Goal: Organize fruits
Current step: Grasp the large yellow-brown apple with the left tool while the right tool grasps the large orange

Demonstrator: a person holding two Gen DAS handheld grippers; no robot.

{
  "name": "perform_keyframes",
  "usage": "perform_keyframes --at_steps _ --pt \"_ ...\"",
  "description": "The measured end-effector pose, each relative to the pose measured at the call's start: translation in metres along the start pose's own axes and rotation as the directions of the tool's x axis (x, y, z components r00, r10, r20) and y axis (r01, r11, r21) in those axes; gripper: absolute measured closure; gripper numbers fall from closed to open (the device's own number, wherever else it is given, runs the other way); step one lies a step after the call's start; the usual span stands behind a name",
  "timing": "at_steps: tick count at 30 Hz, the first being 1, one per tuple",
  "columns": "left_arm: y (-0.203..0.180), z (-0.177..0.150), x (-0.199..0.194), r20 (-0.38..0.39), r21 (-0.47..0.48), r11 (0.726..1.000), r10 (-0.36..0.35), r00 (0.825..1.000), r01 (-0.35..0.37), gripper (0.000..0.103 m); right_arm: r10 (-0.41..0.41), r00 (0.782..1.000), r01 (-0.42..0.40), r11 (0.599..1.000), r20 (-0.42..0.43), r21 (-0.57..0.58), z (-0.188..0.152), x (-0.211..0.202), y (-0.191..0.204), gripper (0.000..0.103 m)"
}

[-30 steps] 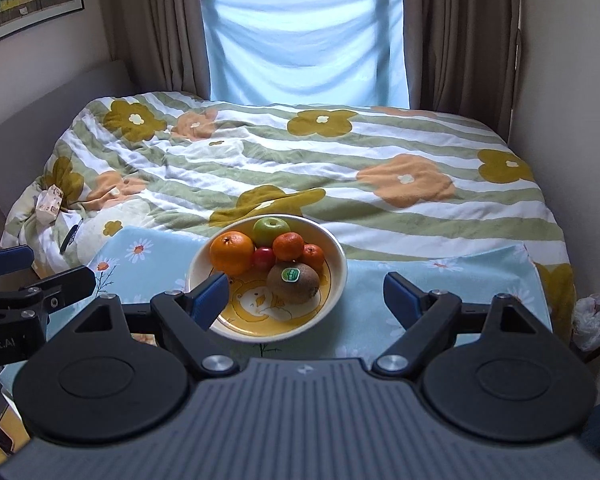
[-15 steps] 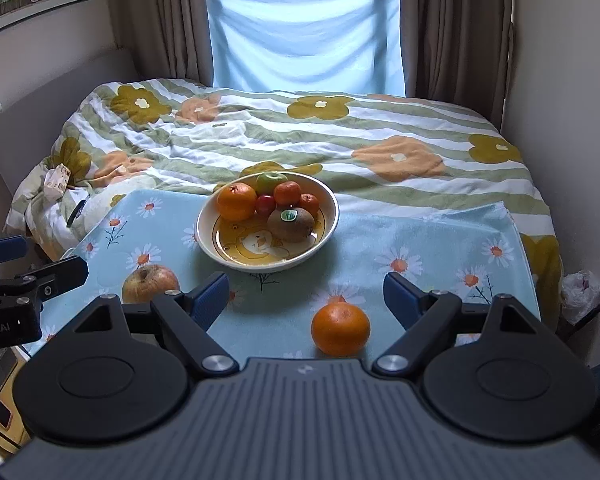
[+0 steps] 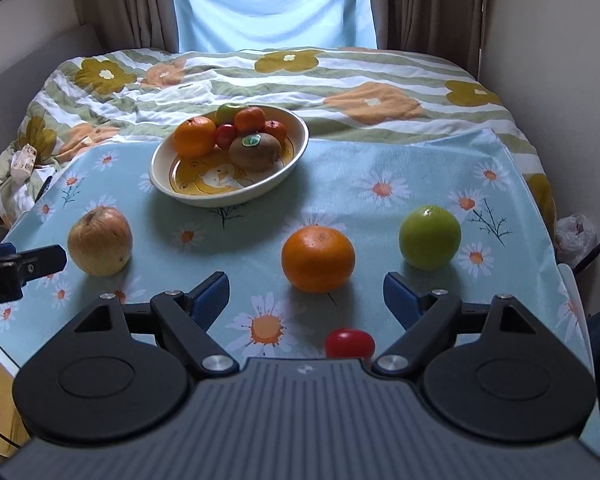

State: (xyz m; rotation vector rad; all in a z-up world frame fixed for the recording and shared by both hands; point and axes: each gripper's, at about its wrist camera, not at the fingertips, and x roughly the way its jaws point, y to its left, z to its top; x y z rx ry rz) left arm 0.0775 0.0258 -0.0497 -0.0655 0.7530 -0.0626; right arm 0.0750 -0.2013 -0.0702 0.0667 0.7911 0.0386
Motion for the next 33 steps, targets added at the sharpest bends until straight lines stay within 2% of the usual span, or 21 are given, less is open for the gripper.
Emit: perform_keyframes --at_steps 7,13,15,19,29,33 --pt "0.013 0.009 0.038 -0.051 -0.098 0.995 -0.014 0.999 0.009 0.008 0.009 1.0 -0.008 1.0 -0.027 0.025 -0.003 0.032 -0.008 0.004" --pt "0.014 0.014 0.06 -0.076 -0.103 0.995 -0.011 0.997 0.003 0.008 0.006 0.999 -0.005 1.0 -0.034 0.03 -0.001 0.047 -0.008 0.004" --pt "0.015 0.014 0.065 -0.083 -0.113 0.994 -0.019 0.996 0.01 0.011 0.005 0.999 -0.004 0.999 -0.037 0.033 0.0 0.051 -0.009 0.004" --pt "0.015 0.013 0.073 -0.098 -0.128 0.991 -0.038 0.994 0.025 0.024 0.004 0.999 -0.002 1.0 -0.041 0.031 0.002 0.058 -0.008 0.005" --pt "0.01 0.011 0.07 -0.09 -0.069 0.997 -0.036 0.995 0.029 0.025 -0.013 0.999 0.014 0.999 -0.029 0.029 0.009 0.07 -0.002 0.008" --pt "0.006 0.008 0.068 -0.082 -0.029 0.999 -0.028 0.996 0.026 0.025 -0.018 0.999 0.019 0.999 -0.031 0.026 0.012 0.075 -0.001 0.012"
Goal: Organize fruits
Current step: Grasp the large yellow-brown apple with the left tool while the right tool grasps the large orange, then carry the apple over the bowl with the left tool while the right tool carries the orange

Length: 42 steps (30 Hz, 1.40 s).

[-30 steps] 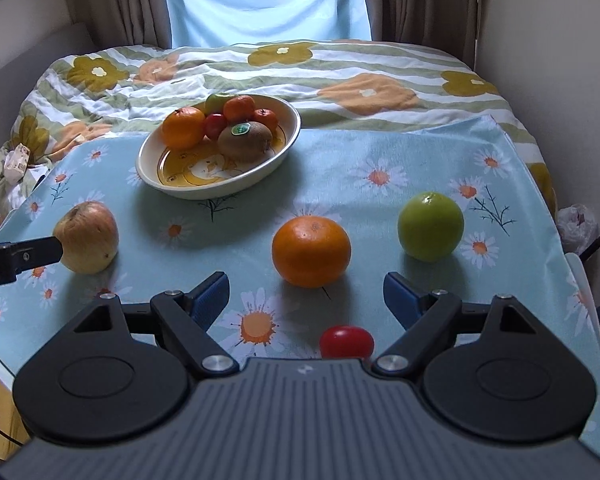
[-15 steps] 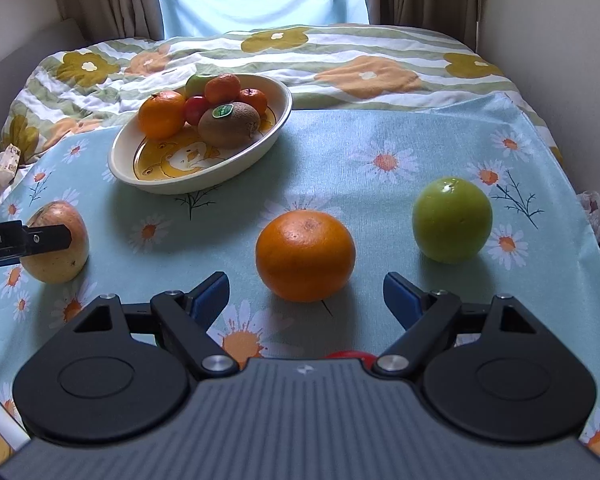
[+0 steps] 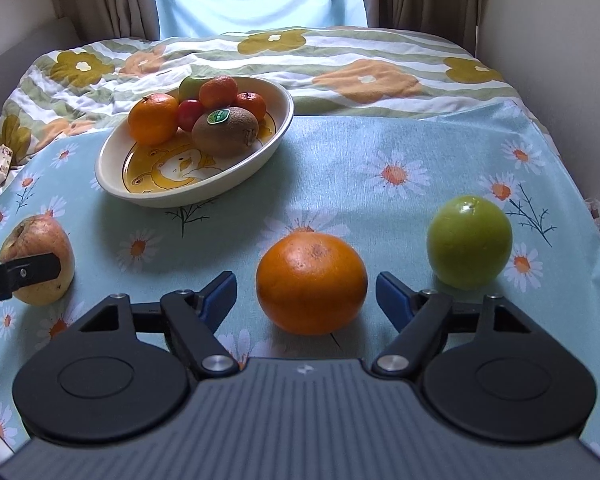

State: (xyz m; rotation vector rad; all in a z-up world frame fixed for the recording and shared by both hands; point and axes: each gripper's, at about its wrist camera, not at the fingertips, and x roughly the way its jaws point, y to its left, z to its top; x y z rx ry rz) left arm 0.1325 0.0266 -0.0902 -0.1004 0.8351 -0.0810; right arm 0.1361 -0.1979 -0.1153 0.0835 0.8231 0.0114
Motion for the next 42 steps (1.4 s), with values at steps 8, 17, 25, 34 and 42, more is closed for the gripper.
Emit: perform_keyframes --at_steps 8,17,25,34,42 --pt "-0.001 -0.005 -0.005 0.0 0.026 1.0 0.007 1.0 -0.007 0.026 -0.016 1.0 0.016 1.0 0.012 -0.002 0.0 0.004 0.0 0.013" --pt "0.002 -0.012 -0.014 0.001 0.028 0.999 0.015 1.0 -0.015 0.026 -0.013 1.0 0.013 1.0 0.003 -0.011 -0.001 0.004 0.003 0.029" --pt "0.0 -0.014 -0.037 0.02 0.036 0.999 0.013 1.0 -0.013 0.026 0.023 0.999 -0.023 0.999 0.022 -0.024 0.002 -0.022 0.011 0.029" --pt "-0.018 -0.003 -0.082 0.07 0.08 0.997 0.005 0.998 -0.01 0.026 0.041 0.997 -0.038 0.998 0.058 -0.047 0.016 -0.073 0.022 0.03" --pt "-0.028 0.022 -0.109 0.125 0.095 0.995 -0.013 0.992 0.001 0.026 0.062 0.994 -0.057 0.997 0.092 -0.059 0.04 -0.108 0.027 0.03"
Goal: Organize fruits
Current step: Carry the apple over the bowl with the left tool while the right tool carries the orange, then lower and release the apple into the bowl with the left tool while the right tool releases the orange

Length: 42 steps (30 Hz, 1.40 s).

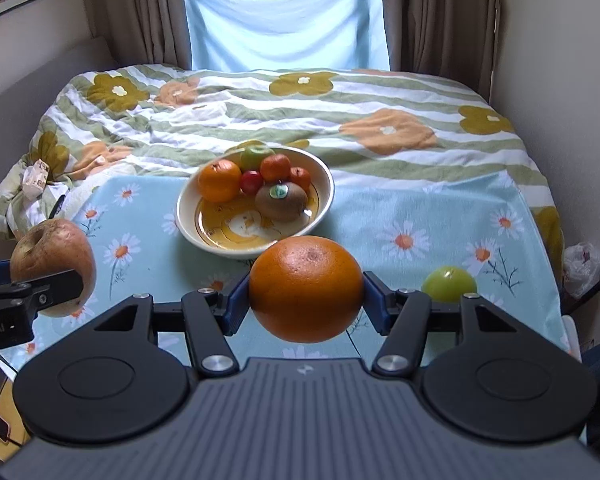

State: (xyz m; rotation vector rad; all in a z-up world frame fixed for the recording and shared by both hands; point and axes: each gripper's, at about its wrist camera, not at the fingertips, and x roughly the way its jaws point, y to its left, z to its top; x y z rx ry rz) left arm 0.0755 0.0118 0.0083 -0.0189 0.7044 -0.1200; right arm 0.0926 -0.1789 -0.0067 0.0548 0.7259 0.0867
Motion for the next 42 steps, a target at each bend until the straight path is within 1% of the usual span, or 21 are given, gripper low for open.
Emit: perform_keyframes --at_steps 3,8,12,18,26,32,35,38,42 --pt "-0.003 0.014 0.003 0.012 0.023 1.0 -0.01 1.0 0.009 0.026 0.004 1.0 -0.004 1.0 0.012 0.005 0.011 -0.002 0.003 0.03" --pt "-0.006 0.037 0.021 0.015 0.066 0.996 -0.053 0.999 0.051 0.026 -0.006 1.0 0.005 1.0 0.025 0.022 0.028 0.0 0.009 0.03" --pt "-0.005 0.051 0.039 0.004 0.102 0.991 -0.083 0.997 0.082 0.026 -0.015 1.0 0.014 0.999 0.017 0.048 0.041 0.014 0.014 0.03" --pt "-0.005 0.065 0.076 -0.022 0.172 0.979 -0.104 0.994 0.106 0.026 -0.044 0.999 0.044 0.995 -0.003 0.088 0.058 0.043 0.018 0.03" --pt "-0.004 0.068 0.13 -0.088 0.246 0.956 -0.143 0.986 0.16 0.026 -0.089 0.996 0.092 0.987 -0.028 0.134 0.074 0.078 0.014 0.03" --pt "-0.007 0.065 0.164 -0.145 0.272 0.942 -0.161 0.976 0.196 0.026 -0.114 0.992 0.122 0.978 -0.053 0.172 0.078 0.1 0.009 0.03" --pt "-0.011 0.062 0.176 -0.168 0.289 0.934 -0.164 0.972 0.207 0.026 -0.12 0.991 0.13 0.975 -0.065 0.179 0.078 0.107 0.006 0.029" --pt "-0.015 0.059 0.185 -0.188 0.29 0.932 -0.165 0.968 0.215 0.026 -0.125 0.989 0.137 0.974 -0.076 0.18 0.079 0.113 0.003 0.029" --pt "-0.016 0.056 0.192 -0.196 0.305 0.927 -0.165 0.966 0.22 0.026 -0.126 0.988 0.14 0.973 -0.089 0.183 0.08 0.12 0.0 0.029"
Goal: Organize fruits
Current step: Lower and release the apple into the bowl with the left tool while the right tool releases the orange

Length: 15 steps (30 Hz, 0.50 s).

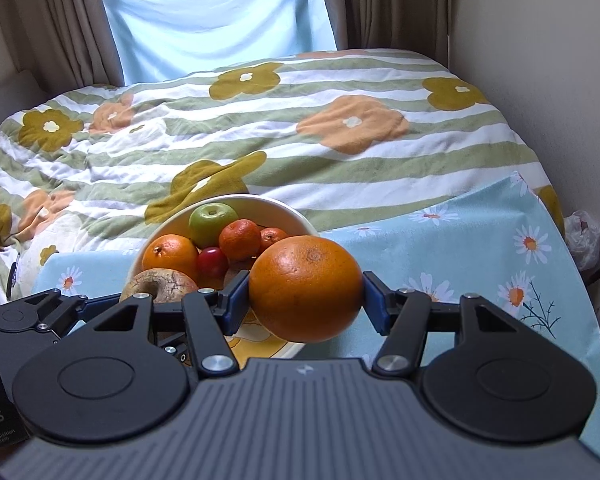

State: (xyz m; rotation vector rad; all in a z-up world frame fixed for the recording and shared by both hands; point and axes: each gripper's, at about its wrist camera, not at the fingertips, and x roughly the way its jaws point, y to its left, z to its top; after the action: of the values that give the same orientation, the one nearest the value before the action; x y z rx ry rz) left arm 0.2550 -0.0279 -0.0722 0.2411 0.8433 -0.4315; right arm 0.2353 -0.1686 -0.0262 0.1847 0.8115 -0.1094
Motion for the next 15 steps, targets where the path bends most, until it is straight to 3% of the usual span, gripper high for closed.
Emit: perform_keyframes --at_steps 4,10,11,13,15 --pt "-0.004 -0.002 0.003 -0.005 0.029 1.0 0.008 1.0 -0.007 0.025 0.008 1.0 -0.008 1.0 -0.013 -0.006 0.0 0.007 0.0 0.029" --pt "0.0 -0.003 0.006 -0.025 -0.006 1.0 0.004 1.0 -0.004 0.024 0.025 0.999 -0.026 0.999 -0.026 -0.025 0.003 0.011 -0.001 0.029" --pt "0.0 -0.003 0.004 -0.016 -0.009 1.0 0.007 1.0 -0.007 0.023 0.028 0.999 -0.029 0.999 -0.025 -0.027 0.003 0.011 -0.001 0.029" --pt "0.0 -0.002 -0.004 0.021 -0.013 1.0 0.013 1.0 -0.013 0.004 0.034 0.999 -0.035 0.999 -0.025 -0.033 0.005 0.011 -0.002 0.029" --pt "0.002 -0.001 -0.014 0.053 -0.023 1.0 0.014 0.999 -0.013 0.002 0.04 0.999 -0.041 0.998 -0.025 -0.041 0.006 0.01 -0.003 0.029"
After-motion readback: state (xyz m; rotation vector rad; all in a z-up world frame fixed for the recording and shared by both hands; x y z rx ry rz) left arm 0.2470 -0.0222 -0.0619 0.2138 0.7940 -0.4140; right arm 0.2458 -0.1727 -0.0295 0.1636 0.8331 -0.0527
